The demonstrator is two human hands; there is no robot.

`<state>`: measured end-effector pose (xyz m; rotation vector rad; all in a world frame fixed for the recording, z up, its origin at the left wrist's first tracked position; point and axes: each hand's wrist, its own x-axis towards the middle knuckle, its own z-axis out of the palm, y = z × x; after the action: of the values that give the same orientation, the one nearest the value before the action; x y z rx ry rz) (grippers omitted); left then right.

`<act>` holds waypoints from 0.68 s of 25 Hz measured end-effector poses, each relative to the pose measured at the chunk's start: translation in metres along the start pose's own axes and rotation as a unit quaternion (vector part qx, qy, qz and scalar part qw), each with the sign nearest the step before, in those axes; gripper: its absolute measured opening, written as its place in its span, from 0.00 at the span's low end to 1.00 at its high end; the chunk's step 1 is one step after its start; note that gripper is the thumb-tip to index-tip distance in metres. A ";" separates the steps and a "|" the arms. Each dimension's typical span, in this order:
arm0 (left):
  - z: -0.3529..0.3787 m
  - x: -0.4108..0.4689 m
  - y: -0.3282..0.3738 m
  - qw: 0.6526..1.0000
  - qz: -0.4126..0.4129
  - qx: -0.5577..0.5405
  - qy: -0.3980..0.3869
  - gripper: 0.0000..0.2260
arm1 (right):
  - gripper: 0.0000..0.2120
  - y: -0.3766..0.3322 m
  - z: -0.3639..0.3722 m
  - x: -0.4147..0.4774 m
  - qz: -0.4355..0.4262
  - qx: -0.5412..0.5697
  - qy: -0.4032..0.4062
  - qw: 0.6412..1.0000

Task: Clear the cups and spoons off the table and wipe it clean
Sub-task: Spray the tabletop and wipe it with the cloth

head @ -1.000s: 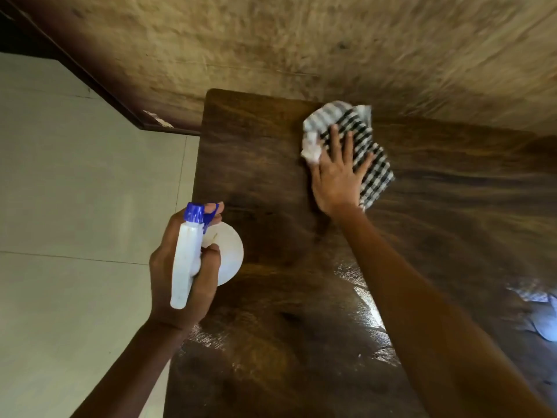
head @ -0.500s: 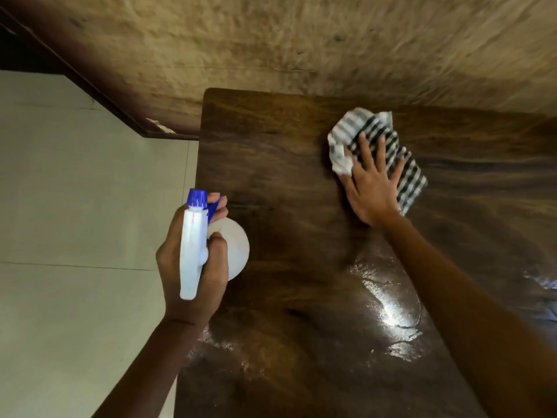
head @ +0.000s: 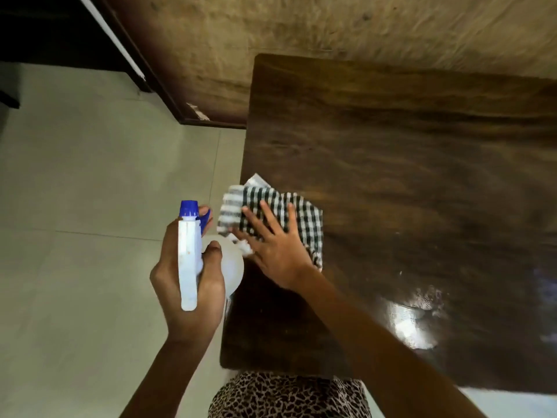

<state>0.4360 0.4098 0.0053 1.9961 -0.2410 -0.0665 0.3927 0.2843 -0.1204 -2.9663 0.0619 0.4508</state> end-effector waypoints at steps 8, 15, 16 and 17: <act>-0.075 -0.070 -0.027 0.998 -0.045 0.021 -0.029 0.22 | 0.26 0.053 0.038 -0.124 0.349 0.105 0.071 0.928; -0.106 -0.092 -0.041 0.998 -0.031 0.042 -0.031 0.19 | 0.25 -0.023 0.020 -0.090 0.438 0.200 0.055 0.875; -0.109 -0.093 -0.044 0.998 -0.031 0.050 -0.032 0.19 | 0.25 -0.051 0.024 -0.087 0.370 0.169 0.038 0.913; -0.111 -0.095 -0.047 0.998 -0.027 0.055 -0.032 0.19 | 0.26 -0.079 0.031 -0.090 0.297 0.132 0.019 0.945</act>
<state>0.3665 0.5469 0.0040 2.1129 -0.2363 -0.1557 0.3030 0.3683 -0.1124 -2.6400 0.9571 0.4037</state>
